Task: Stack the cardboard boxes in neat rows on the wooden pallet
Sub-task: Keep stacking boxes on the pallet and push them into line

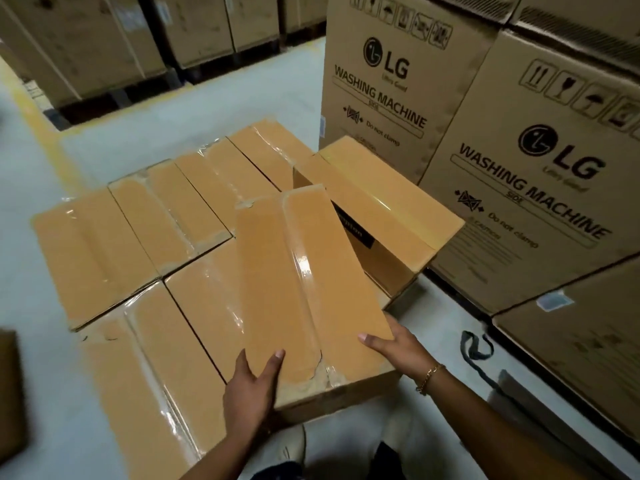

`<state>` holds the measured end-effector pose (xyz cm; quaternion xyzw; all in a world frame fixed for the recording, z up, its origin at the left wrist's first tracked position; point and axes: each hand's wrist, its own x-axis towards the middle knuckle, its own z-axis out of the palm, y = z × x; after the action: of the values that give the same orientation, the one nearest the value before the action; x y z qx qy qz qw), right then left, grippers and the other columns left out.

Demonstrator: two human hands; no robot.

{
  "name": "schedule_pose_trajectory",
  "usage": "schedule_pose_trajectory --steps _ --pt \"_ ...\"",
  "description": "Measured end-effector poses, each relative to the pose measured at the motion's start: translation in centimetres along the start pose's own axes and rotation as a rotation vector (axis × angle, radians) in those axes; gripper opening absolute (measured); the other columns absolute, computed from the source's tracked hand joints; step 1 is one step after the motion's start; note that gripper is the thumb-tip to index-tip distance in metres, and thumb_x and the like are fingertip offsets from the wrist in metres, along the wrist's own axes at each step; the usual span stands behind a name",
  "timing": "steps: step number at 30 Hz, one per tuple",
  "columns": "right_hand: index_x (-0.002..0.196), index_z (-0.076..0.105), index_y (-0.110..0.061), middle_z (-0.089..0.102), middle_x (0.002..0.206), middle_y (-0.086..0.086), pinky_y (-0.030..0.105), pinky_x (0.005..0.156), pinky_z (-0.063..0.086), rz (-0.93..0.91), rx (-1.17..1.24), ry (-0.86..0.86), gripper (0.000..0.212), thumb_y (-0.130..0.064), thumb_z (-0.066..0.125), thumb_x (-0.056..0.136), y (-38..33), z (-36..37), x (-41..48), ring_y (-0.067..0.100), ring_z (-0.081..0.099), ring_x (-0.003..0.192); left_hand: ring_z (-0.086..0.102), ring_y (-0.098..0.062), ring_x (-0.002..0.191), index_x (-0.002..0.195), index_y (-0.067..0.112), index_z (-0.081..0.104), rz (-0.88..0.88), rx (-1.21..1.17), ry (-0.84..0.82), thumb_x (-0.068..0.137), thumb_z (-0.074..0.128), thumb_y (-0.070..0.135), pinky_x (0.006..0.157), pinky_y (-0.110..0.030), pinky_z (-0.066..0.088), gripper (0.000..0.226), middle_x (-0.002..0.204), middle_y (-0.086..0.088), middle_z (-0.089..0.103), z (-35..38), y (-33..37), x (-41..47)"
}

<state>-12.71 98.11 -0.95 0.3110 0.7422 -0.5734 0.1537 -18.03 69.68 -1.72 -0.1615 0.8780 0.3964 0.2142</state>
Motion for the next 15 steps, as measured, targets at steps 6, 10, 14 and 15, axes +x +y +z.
schedule_pose_trajectory --steps 6,10,14,15 --pt "0.138 0.047 -0.033 0.063 0.123 -0.012 0.028 0.094 0.044 -0.028 -0.107 -0.139 0.055 -0.038 0.074 0.090 0.5 -7.9 5.8 0.007 0.058 0.111 0.061 -0.037 0.123 0.158 0.019 0.036 -0.110 -0.093 0.073 0.079 0.052 0.088 0.097 -0.042 0.048 0.107 0.141 -0.015 0.062 7.9 4.5 -1.8" --pt "0.144 0.049 -0.029 0.065 0.128 -0.010 0.030 0.100 0.046 -0.100 -0.237 -0.200 0.063 -0.040 0.077 0.088 0.9 -12.9 9.8 0.012 0.060 0.120 0.056 -0.037 0.132 0.161 0.015 0.029 -0.170 -0.138 0.111 0.082 0.052 0.085 0.105 -0.046 0.046 0.107 0.153 -0.016 0.052 13.7 6.8 -3.1" --pt "0.144 0.051 -0.026 0.063 0.129 -0.008 0.027 0.097 0.044 -0.132 -0.368 -0.229 0.064 -0.043 0.077 0.088 1.4 -16.2 12.7 0.012 0.059 0.118 0.057 -0.036 0.130 0.162 0.015 0.026 -0.193 -0.145 0.121 0.081 0.051 0.087 0.101 -0.043 0.047 0.110 0.148 -0.017 0.056 17.8 8.3 -3.6" --pt "0.145 0.051 -0.024 0.061 0.133 -0.005 0.028 0.098 0.045 -0.149 -0.419 -0.218 0.069 -0.049 0.076 0.086 1.6 -16.8 13.3 0.014 0.058 0.120 0.058 -0.036 0.128 0.162 0.016 0.024 -0.198 -0.144 0.113 0.080 0.050 0.089 0.101 -0.043 0.048 0.112 0.146 -0.018 0.058 18.6 8.4 -3.5"
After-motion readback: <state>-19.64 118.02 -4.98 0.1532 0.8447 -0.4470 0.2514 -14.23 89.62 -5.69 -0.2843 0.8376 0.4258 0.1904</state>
